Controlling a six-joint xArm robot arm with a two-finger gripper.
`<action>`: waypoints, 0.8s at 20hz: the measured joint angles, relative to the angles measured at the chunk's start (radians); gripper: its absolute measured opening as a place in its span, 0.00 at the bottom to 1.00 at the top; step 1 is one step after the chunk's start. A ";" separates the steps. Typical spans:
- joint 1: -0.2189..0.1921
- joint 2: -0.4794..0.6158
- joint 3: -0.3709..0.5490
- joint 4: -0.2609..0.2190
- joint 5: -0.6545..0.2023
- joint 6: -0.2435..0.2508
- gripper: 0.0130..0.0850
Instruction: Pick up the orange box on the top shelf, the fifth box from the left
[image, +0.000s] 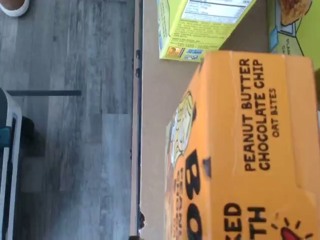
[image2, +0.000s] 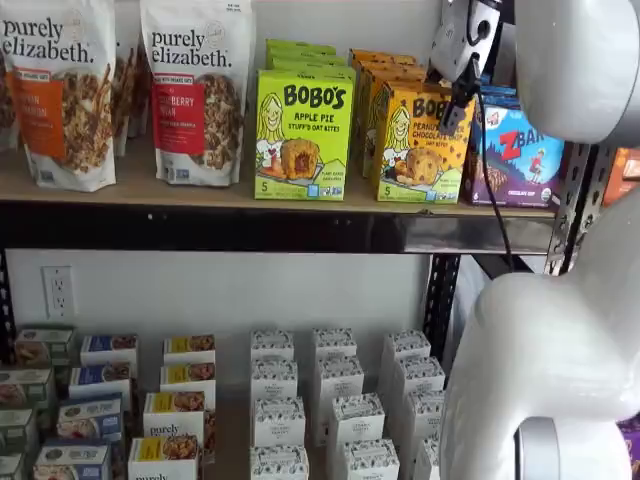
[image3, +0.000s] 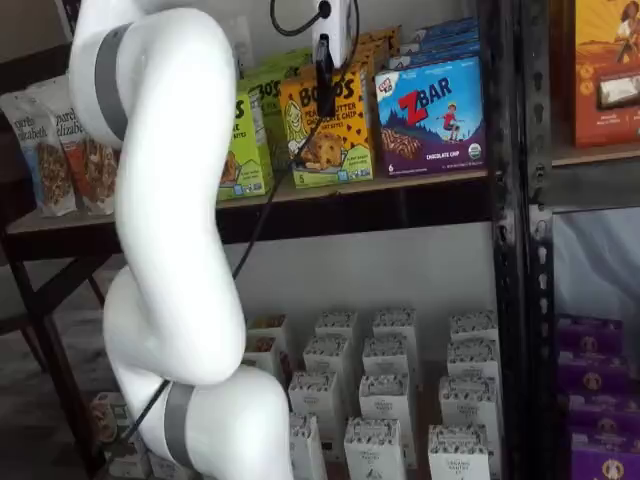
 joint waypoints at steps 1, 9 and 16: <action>0.000 0.000 0.000 -0.002 0.000 0.000 1.00; -0.001 -0.001 0.001 -0.007 0.000 -0.002 0.89; -0.002 -0.004 0.006 -0.008 -0.002 -0.004 0.72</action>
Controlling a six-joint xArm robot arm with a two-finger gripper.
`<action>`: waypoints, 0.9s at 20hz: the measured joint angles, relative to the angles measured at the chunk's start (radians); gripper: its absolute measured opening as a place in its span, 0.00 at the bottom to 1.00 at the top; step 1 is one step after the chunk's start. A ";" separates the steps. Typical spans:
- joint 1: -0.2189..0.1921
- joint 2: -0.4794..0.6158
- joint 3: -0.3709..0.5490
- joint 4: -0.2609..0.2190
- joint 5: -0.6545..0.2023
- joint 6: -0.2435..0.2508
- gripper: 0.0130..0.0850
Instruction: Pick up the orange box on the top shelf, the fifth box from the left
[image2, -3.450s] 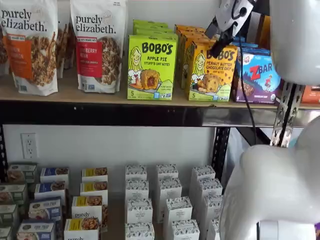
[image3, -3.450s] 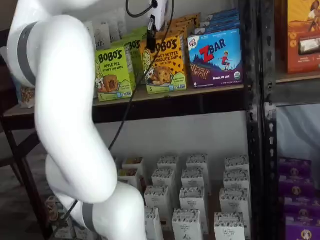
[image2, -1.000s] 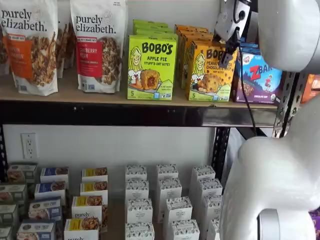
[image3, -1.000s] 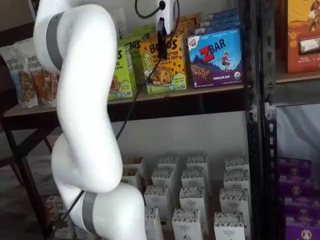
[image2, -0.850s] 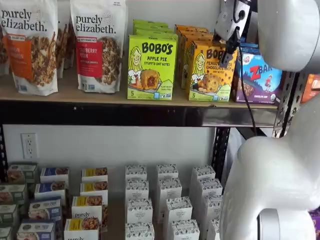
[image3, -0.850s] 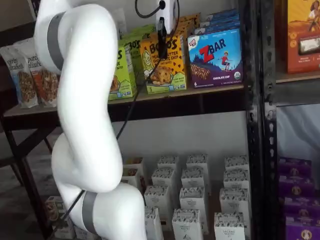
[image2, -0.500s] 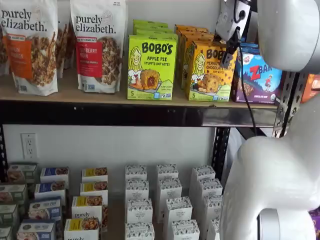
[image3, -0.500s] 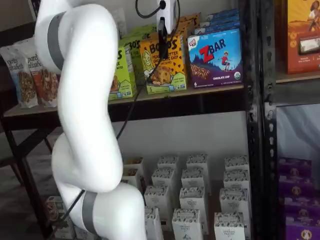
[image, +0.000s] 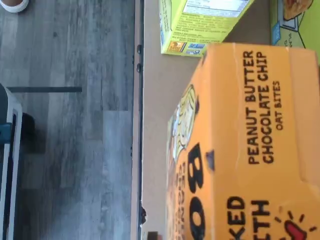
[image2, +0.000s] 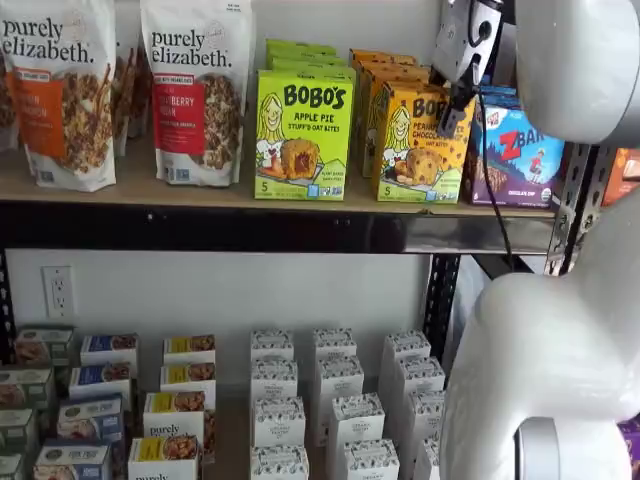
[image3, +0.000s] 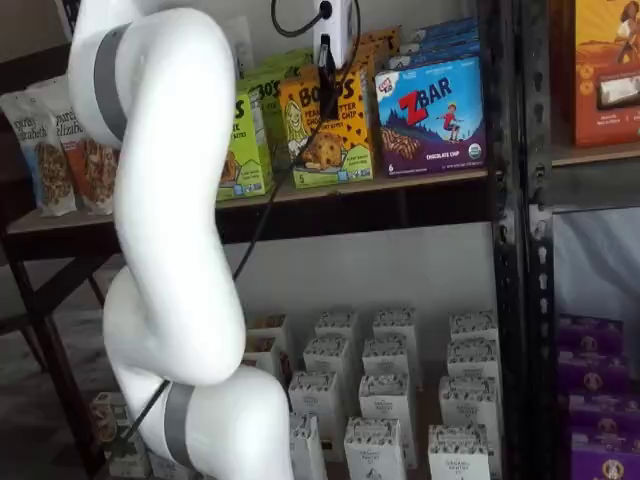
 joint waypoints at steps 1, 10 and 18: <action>0.000 0.000 -0.001 0.000 0.001 0.000 0.67; 0.002 0.002 0.000 -0.002 0.000 0.002 0.56; 0.007 0.002 -0.003 -0.005 0.001 0.006 0.39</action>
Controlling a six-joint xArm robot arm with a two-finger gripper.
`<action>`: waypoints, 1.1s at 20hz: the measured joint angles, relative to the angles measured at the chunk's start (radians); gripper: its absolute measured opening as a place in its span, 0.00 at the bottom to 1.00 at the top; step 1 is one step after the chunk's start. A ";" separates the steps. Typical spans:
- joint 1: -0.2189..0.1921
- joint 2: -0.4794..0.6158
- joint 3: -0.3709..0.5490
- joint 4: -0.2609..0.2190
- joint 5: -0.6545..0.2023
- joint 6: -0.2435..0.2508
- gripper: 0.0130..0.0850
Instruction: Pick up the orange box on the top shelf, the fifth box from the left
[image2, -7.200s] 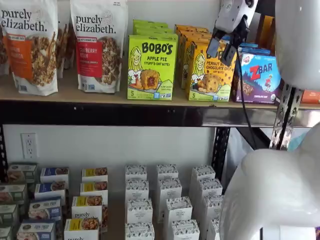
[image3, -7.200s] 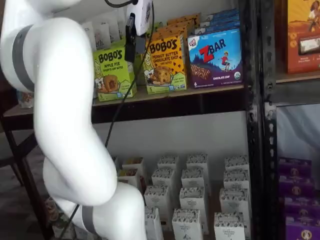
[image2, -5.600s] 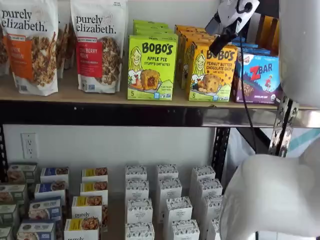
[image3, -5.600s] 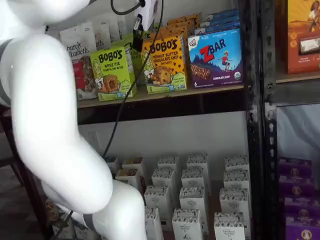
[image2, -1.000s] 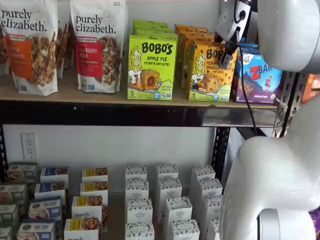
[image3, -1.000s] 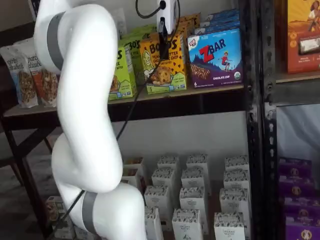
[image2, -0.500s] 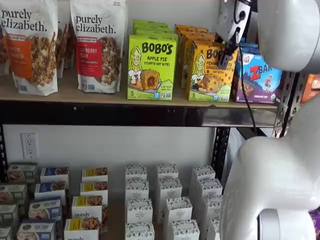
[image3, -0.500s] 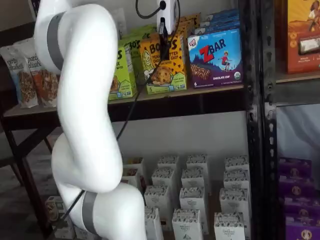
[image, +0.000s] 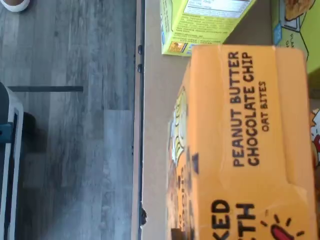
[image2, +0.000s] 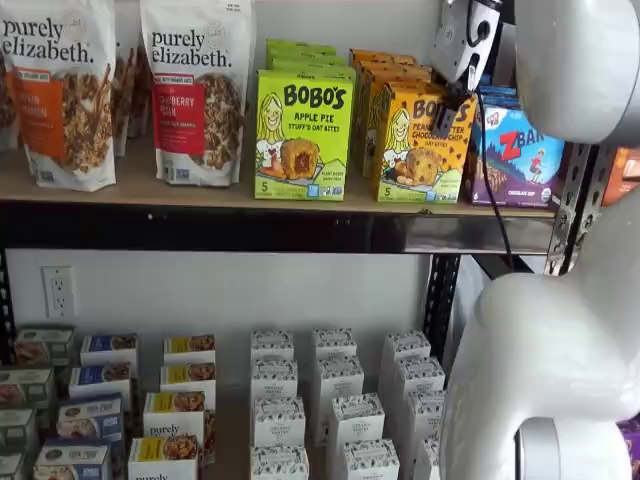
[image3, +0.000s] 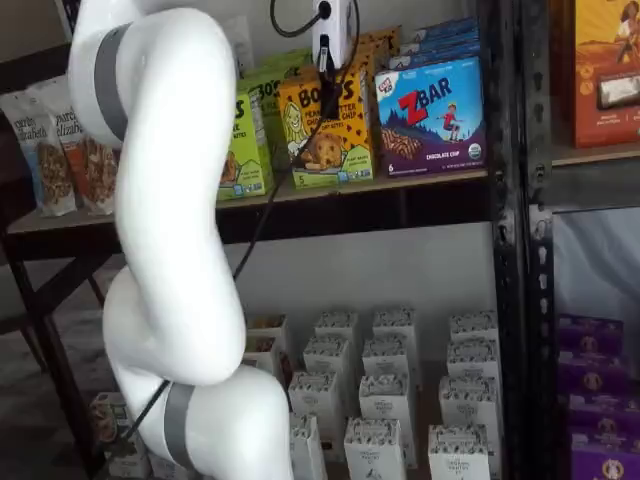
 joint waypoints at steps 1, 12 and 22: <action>0.000 0.000 0.001 -0.001 -0.001 0.000 0.39; 0.003 0.001 -0.006 -0.002 0.003 0.004 0.28; 0.008 0.010 -0.051 -0.013 0.083 0.015 0.28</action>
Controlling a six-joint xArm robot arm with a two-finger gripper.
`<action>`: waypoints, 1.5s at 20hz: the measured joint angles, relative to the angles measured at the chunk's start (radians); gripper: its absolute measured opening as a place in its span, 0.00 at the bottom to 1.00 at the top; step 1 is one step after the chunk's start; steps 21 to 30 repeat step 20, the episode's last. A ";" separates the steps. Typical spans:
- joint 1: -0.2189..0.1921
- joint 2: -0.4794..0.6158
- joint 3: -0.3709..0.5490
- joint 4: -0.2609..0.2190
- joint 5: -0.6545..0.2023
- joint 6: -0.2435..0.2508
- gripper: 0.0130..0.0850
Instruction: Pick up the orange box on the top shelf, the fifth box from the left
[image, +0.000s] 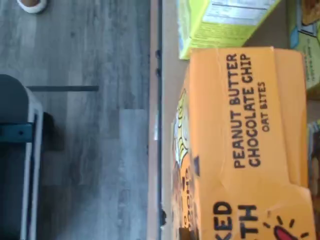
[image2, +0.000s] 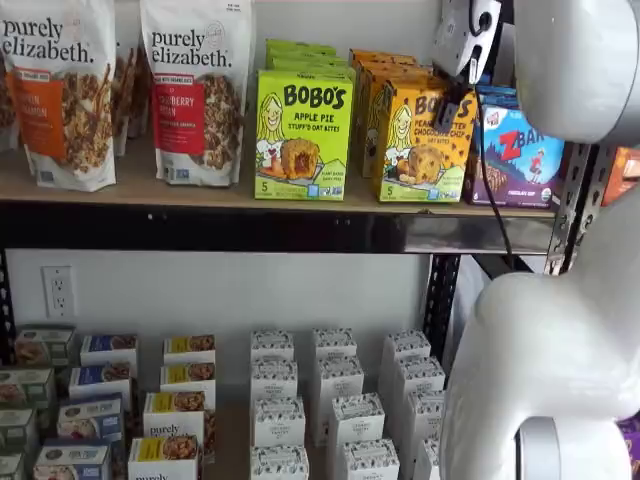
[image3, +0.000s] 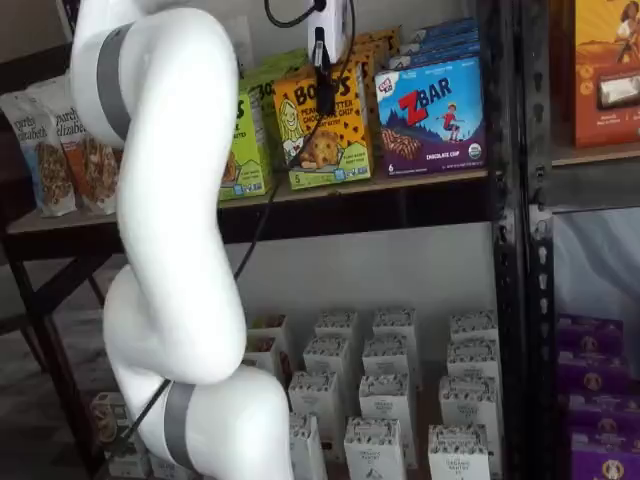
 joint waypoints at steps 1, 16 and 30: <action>0.000 -0.002 -0.005 0.000 0.011 0.002 0.28; 0.031 -0.138 0.059 0.017 0.130 0.052 0.28; 0.037 -0.181 0.096 0.020 0.145 0.060 0.28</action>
